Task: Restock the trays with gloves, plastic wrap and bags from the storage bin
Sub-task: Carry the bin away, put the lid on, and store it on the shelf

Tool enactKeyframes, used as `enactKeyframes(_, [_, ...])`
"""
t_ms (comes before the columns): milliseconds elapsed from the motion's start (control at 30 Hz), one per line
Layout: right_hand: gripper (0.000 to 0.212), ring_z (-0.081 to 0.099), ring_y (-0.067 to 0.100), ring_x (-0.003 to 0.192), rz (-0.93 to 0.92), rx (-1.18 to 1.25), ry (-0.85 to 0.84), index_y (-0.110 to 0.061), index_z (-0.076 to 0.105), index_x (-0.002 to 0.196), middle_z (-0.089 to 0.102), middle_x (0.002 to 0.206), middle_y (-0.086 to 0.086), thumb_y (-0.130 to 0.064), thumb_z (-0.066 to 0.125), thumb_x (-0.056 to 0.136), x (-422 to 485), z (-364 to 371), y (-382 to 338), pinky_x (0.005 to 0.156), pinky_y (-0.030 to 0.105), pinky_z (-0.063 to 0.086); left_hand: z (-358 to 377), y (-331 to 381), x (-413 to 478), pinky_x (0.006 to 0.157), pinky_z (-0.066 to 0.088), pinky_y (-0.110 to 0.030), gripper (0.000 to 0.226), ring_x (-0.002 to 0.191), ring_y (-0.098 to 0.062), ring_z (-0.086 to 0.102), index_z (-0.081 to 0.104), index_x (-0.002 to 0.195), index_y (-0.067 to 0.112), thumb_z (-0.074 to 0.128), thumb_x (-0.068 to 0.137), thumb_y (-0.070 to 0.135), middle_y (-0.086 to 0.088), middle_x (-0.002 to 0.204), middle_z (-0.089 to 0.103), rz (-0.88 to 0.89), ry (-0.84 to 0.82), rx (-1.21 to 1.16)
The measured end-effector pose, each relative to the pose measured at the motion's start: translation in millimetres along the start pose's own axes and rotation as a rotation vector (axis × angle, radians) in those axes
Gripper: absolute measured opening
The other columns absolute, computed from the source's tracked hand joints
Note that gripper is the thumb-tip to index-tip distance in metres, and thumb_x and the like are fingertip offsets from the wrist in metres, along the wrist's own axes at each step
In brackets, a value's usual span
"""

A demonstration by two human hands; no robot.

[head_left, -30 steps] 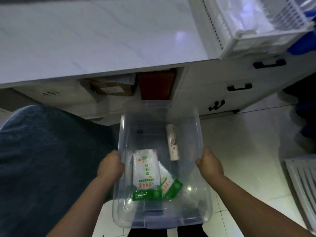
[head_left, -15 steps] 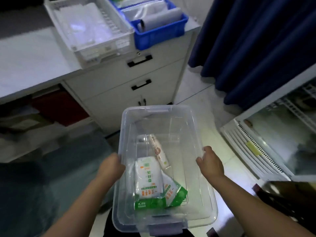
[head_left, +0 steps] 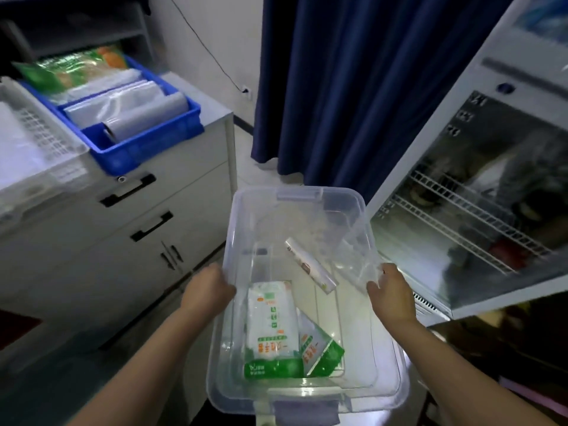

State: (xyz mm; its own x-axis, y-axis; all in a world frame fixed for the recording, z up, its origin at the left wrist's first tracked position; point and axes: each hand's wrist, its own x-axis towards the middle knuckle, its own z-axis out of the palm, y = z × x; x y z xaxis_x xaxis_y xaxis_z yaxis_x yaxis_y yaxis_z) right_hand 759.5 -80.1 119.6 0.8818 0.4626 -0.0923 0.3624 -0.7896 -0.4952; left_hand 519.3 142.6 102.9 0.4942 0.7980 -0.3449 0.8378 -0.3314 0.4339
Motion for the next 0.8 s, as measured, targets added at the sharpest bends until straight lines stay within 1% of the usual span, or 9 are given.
enactKeyframes(67, [0.034, 0.061, 0.033, 0.089, 0.021, 0.011, 0.020, -0.006, 0.052, 0.114, 0.064, 0.103, 0.015, -0.009, 0.061, 0.082, 28, 2, -8, 0.067, 0.028, 0.037, -9, 12, 32, 0.047, 0.030, -0.028, 0.008, 0.064, -0.026, 0.050, 0.050, 0.074, 0.011, 0.055, 0.070, 0.016, -0.002, 0.068, 0.050, 0.023, 0.011, -0.007])
enactKeyframes(133, [0.032, 0.059, 0.031, 0.082, 0.025, 0.022, 0.040, -0.006, 0.052, 0.111, 0.064, 0.100, 0.016, -0.008, 0.062, 0.081, 60, 8, -19, 0.065, 0.028, 0.036, -18, 22, 68, 0.044, 0.028, -0.028, 0.010, 0.062, -0.023, 0.048, 0.049, 0.075, 0.012, 0.056, 0.070, 0.017, 0.001, 0.065, 0.047, 0.040, 0.020, -0.029])
enactKeyframes(200, [0.031, 0.054, 0.027, 0.076, 0.029, 0.035, 0.056, -0.004, 0.052, 0.110, 0.063, 0.097, 0.017, -0.007, 0.062, 0.080, 93, 14, -35, 0.064, 0.028, 0.037, -31, 33, 108, 0.051, 0.030, -0.029, 0.012, 0.070, -0.027, 0.053, 0.046, 0.077, 0.013, 0.057, 0.072, 0.018, -0.001, 0.072, 0.051, 0.067, 0.015, -0.042])
enactKeyframes(267, [0.029, 0.053, 0.026, 0.074, 0.041, 0.042, 0.063, -0.004, 0.052, 0.108, 0.063, 0.094, 0.017, -0.007, 0.062, 0.081, 127, 20, -56, 0.063, 0.029, 0.037, -48, 44, 149, 0.058, 0.032, -0.029, 0.014, 0.085, -0.033, 0.059, 0.049, 0.083, 0.012, 0.058, 0.074, 0.018, -0.010, 0.086, 0.060, 0.084, 0.010, -0.028])
enactKeyframes(333, [0.026, 0.054, 0.026, 0.075, 0.042, 0.052, 0.061, -0.005, 0.053, 0.106, 0.062, 0.092, 0.014, -0.007, 0.061, 0.081, 158, 25, -79, 0.063, 0.029, 0.037, -66, 53, 189, 0.060, 0.033, -0.029, 0.018, 0.089, -0.034, 0.060, 0.052, 0.091, 0.009, 0.059, 0.076, 0.018, -0.014, 0.095, 0.063, 0.086, 0.006, -0.045])
enactKeyframes(433, [0.018, 0.055, 0.027, 0.075, 0.038, 0.096, 0.079, -0.007, 0.054, 0.100, 0.061, 0.090, 0.012, -0.008, 0.059, 0.083, 206, 27, -112, 0.061, 0.029, 0.038, -98, 69, 243, 0.055, 0.035, -0.028, 0.016, 0.072, -0.022, 0.055, 0.052, 0.089, 0.012, 0.060, 0.078, 0.019, -0.005, 0.085, 0.059, 0.106, -0.013, -0.084])
enactKeyframes(533, [0.013, 0.056, 0.026, 0.075, 0.052, 0.135, 0.096, -0.008, 0.054, 0.099, 0.061, 0.088, 0.011, -0.009, 0.057, 0.086, 249, 26, -139, 0.058, 0.027, 0.039, -126, 87, 289, 0.046, 0.030, -0.022, 0.014, 0.060, -0.008, 0.047, 0.048, 0.083, 0.018, 0.061, 0.079, 0.019, 0.006, 0.071, 0.049, 0.134, -0.004, -0.119])
enactKeyframes(667, [0.010, 0.056, 0.026, 0.072, 0.037, 0.133, 0.123, -0.010, 0.051, 0.089, 0.059, 0.082, 0.007, -0.008, 0.059, 0.084, 314, 26, -165, 0.057, 0.029, 0.040, -151, 114, 346, 0.047, 0.032, -0.021, 0.014, 0.062, -0.007, 0.050, 0.048, 0.079, 0.020, 0.062, 0.080, 0.021, 0.006, 0.072, 0.051, 0.182, 0.021, -0.114])
enactKeyframes(800, [0.013, 0.053, 0.016, 0.065, -0.012, 0.135, 0.110, -0.014, 0.052, 0.089, 0.055, 0.074, -0.003, -0.007, 0.061, 0.082, 397, 32, -187, 0.052, 0.023, 0.034, -166, 143, 406, 0.046, 0.031, -0.023, 0.017, 0.059, -0.010, 0.047, 0.044, 0.072, 0.019, 0.060, 0.078, 0.021, 0.004, 0.068, 0.049, 0.176, 0.079, -0.067])
